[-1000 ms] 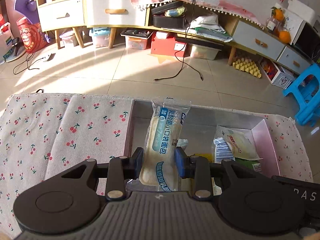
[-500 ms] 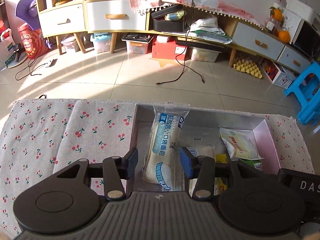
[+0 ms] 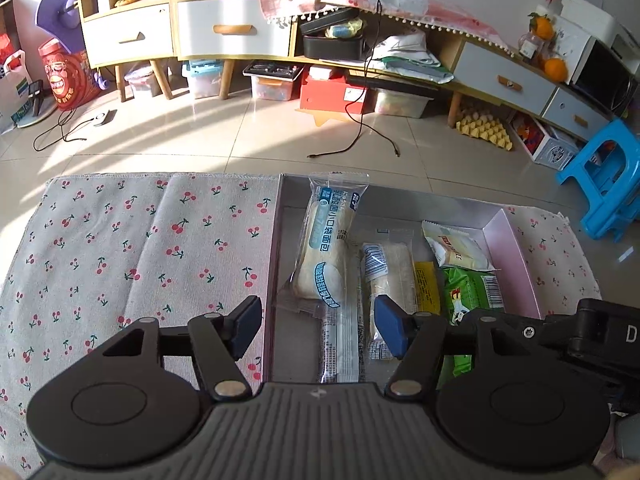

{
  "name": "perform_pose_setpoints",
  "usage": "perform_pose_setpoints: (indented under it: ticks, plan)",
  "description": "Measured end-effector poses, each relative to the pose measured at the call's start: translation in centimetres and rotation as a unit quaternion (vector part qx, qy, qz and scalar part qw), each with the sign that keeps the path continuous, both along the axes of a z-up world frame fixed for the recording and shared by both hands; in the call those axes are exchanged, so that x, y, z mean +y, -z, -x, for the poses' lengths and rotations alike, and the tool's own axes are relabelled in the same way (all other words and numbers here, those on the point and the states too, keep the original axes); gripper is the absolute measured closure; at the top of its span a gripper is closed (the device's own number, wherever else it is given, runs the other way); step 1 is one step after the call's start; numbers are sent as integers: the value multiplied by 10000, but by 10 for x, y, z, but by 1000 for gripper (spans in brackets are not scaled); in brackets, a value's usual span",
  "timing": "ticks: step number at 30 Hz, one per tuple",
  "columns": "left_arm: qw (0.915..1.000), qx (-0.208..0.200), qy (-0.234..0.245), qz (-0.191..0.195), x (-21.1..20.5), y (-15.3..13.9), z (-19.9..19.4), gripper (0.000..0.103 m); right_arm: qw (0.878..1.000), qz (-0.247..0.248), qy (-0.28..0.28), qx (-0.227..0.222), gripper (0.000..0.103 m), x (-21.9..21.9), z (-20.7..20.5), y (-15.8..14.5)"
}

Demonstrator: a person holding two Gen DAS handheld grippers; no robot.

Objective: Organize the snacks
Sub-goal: 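Withdraw both grippers from the box toward the remaining snacks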

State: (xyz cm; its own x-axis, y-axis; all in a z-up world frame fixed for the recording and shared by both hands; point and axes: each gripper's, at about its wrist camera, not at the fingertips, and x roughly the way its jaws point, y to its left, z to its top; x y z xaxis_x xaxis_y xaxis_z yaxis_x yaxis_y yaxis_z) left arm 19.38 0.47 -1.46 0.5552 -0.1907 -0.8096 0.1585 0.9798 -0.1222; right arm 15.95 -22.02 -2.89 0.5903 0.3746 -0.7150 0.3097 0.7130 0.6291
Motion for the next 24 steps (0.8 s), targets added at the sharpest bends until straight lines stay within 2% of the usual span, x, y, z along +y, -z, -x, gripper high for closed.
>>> perform_pose_setpoints:
  ticks: [5,8,12,15,20,24]
  plan:
    - [9999,47,85,121,4,-1,20,34,9997,212,-103,-16,31,4,17,-14]
    - [9996,53,65,253,10,-3,32,25,9996,201,-200,-29,24,7,29,-19]
    - [9995,24,114,300,16,-5,46,15,9989,331,-339,-37,24,10,45,-25]
    - [9995,63,122,290,20,-4,53,13,9979,495,-423,-32,20,12,58,-27]
    - [9996,165,103,200,27,3,67,11,9985,297,-455,-16,19,9,74,-21]
    - [9995,149,81,258,33,10,74,8,9984,355,-438,-9,19,7,86,-13]
